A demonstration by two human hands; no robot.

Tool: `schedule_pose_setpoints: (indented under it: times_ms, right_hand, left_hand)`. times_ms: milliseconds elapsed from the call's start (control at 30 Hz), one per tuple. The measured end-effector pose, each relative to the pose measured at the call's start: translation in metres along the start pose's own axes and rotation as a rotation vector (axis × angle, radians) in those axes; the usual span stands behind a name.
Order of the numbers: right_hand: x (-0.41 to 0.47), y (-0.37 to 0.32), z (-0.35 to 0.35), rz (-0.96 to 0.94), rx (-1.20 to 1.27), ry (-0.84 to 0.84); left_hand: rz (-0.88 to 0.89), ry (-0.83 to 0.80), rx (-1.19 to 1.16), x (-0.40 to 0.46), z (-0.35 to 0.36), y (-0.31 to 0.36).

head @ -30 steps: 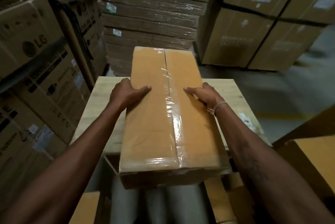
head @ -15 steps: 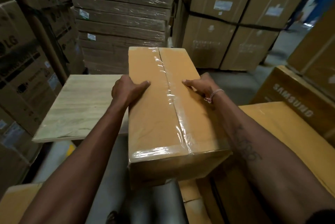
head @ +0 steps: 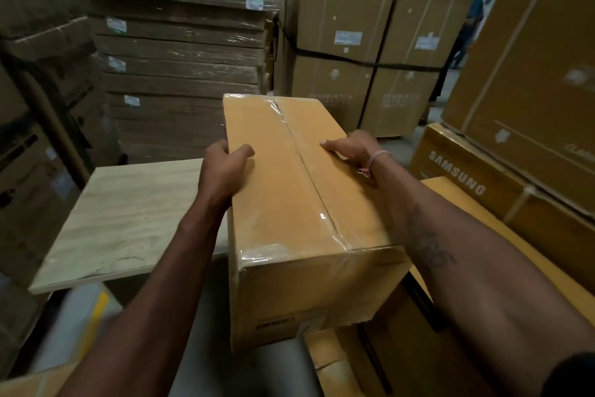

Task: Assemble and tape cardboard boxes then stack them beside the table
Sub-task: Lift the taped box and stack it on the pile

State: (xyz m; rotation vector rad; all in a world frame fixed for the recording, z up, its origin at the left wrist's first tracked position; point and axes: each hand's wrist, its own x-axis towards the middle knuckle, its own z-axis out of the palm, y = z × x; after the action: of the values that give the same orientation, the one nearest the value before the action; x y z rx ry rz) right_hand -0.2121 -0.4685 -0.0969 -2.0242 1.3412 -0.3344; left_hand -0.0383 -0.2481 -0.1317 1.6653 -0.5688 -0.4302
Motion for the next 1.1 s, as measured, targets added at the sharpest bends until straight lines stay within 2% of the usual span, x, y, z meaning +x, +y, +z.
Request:
schedule_pose_setpoints:
  times_ms: [100, 200, 467, 700, 900, 1100]
  right_hand:
    - [-0.011, -0.005, -0.006, 0.008, -0.029, 0.007]
    - [-0.023, -0.008, -0.014, 0.02, -0.011, -0.011]
    - [-0.056, 0.002, -0.053, -0.026, -0.071, -0.018]
    - [-0.088, 0.027, -0.11, -0.057, -0.025, -0.03]
    - [-0.121, 0.064, -0.166, -0.083, -0.023, -0.029]
    - [-0.137, 0.116, -0.222, -0.024, -0.051, -0.016]
  left_hand:
    - [-0.004, -0.12, 0.005, -0.004, 0.003, -0.001]
    - [0.005, -0.162, 0.03, -0.018, 0.006, 0.006]
    - [0.035, -0.101, 0.003, -0.062, 0.029, 0.033]
    - [0.04, -0.05, -0.028, -0.109, 0.068, 0.064]
    - [0.024, 0.011, -0.064, -0.162, 0.119, 0.087]
    - [0.016, -0.024, -0.084, -0.213, 0.188, 0.104]
